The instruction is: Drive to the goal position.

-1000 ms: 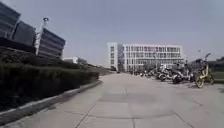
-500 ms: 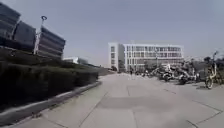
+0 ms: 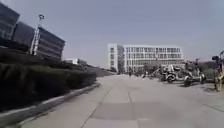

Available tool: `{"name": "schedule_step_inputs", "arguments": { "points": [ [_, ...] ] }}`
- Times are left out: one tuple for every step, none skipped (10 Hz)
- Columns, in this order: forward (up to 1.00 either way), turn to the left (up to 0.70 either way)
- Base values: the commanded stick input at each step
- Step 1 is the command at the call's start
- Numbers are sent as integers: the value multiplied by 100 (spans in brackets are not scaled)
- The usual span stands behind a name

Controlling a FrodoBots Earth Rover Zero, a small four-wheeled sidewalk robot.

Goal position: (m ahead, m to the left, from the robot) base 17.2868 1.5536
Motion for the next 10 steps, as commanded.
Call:
{"name": "schedule_step_inputs", "arguments": {
  "points": [
    [70,0],
    [70,0],
    [70,0],
    [70,0],
    [70,0],
    [70,0],
    [70,0],
    [70,0],
    [70,0],
    [70,0]
  ]
}}
